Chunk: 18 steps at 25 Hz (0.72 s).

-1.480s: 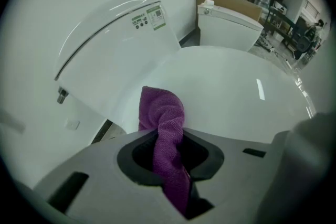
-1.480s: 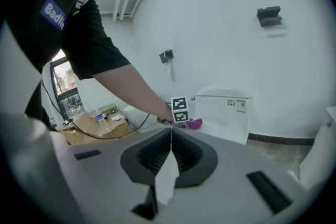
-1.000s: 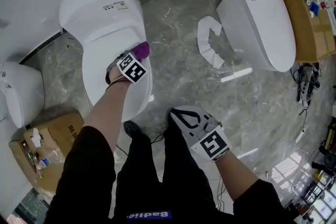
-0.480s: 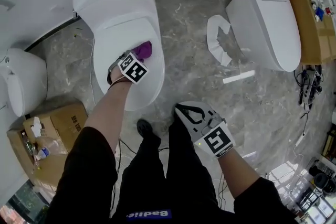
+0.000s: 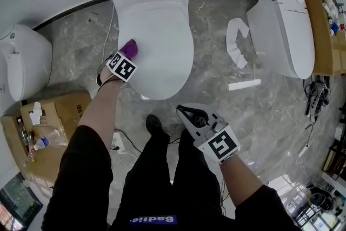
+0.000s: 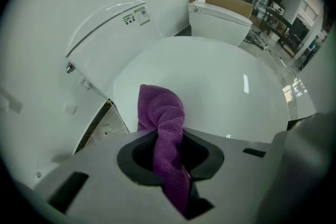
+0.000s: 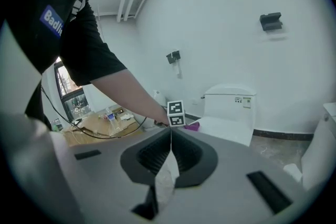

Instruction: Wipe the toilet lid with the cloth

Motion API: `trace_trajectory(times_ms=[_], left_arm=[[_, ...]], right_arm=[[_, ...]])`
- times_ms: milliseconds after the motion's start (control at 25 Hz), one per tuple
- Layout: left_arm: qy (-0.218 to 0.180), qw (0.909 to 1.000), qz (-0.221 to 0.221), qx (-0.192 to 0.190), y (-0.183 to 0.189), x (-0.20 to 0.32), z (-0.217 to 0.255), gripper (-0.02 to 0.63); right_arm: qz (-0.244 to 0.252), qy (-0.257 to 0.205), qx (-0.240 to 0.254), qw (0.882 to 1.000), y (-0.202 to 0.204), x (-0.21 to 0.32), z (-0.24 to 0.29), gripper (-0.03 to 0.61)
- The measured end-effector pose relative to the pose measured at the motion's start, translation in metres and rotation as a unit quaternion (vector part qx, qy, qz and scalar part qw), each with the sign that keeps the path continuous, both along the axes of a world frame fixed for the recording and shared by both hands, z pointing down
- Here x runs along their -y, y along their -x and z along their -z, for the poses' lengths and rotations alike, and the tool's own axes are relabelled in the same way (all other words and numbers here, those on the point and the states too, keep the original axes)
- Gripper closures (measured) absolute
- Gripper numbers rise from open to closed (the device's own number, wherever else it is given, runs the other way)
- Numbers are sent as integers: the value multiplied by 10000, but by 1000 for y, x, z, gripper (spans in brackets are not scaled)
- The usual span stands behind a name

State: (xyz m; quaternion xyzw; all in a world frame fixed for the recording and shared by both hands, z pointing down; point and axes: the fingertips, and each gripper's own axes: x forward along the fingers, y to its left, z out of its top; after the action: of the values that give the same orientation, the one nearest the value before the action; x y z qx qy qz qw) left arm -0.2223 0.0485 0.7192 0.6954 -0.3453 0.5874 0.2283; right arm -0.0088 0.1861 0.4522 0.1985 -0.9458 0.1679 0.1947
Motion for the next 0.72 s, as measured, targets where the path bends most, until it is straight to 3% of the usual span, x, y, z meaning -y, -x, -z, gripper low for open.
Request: trace_trajectory(times_ms=[80,200,400,560,720], left_arm=[[13,10000,-54,-22,-14,-5,2,534],[-33,9992,-375,-126,-64,-5,6,534],[-49,9931,-1147,-220,-178,-8,6,532],[-53,9888,-1413,-474,-270,-17,3,532],[-46,9869,-1524,-526,-307,-32,0,532]], right_arm=[[20,4,70,10000,-2,-8,4,549],[7,96,106,9999,-20,-17,2,549],[107,203,184,9996,-72,-34,3,549],[-10,252,49,9997,-129,-41,-7,549],[-213,269,-57,9994,-167,-45,-14,549]])
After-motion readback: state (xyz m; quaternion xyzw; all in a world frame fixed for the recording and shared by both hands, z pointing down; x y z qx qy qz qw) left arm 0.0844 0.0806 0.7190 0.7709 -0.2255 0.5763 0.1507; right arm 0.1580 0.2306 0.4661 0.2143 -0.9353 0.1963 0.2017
